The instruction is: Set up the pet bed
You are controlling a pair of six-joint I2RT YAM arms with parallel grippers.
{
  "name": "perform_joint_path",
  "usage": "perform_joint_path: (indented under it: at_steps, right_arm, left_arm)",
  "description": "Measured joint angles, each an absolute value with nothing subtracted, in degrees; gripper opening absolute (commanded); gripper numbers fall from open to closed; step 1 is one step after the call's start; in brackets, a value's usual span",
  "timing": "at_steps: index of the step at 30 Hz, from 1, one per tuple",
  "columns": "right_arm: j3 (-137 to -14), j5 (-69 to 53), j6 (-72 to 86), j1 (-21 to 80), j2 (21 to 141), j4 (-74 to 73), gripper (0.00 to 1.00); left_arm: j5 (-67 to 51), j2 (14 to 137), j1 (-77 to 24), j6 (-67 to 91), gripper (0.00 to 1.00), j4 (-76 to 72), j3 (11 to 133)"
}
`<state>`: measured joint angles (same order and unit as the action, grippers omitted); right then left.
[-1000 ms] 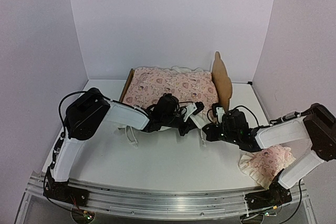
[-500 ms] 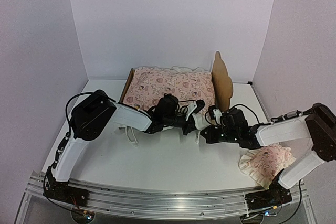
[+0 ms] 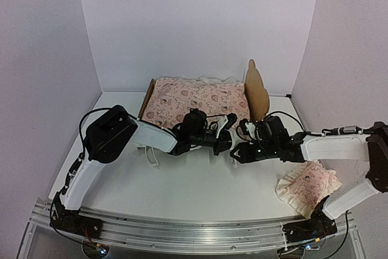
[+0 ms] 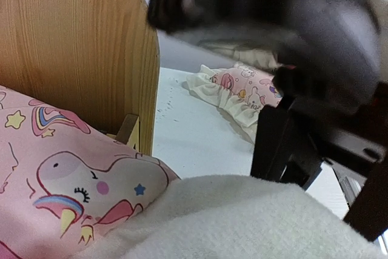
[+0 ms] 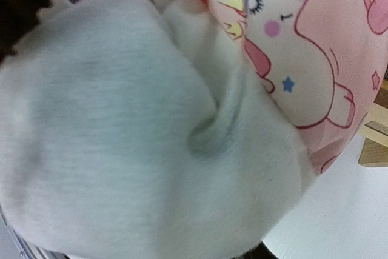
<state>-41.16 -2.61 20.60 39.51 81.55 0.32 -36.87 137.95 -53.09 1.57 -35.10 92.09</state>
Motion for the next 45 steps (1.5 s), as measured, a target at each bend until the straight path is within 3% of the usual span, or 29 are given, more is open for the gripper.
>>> perform_joint_path:
  at_steps: [4,10,16,31,45]
  right_arm:
    - [-43.73,-3.25,20.15,39.25,77.57,-7.81,0.43]
    - [-44.39,-2.75,20.21,36.76,73.57,-18.77,0.22]
    - [-44.37,3.70,20.18,34.72,74.16,-20.62,0.16]
    - [-42.26,7.29,19.60,34.27,87.41,1.74,0.20]
    - [-38.18,-0.73,15.28,33.18,89.81,15.46,0.31]
  left_arm:
    - [-36.47,138.41,-53.10,1.85,0.00,-35.47,92.66]
    - [-35.91,138.80,-53.15,1.89,0.00,-36.40,92.82]
    - [-35.77,138.87,-53.17,1.60,0.00,-36.19,92.97]
    - [-35.38,138.87,-53.23,1.45,0.00,-35.97,92.98]
    - [-35.64,138.80,-53.04,10.97,0.00,-36.06,93.72]
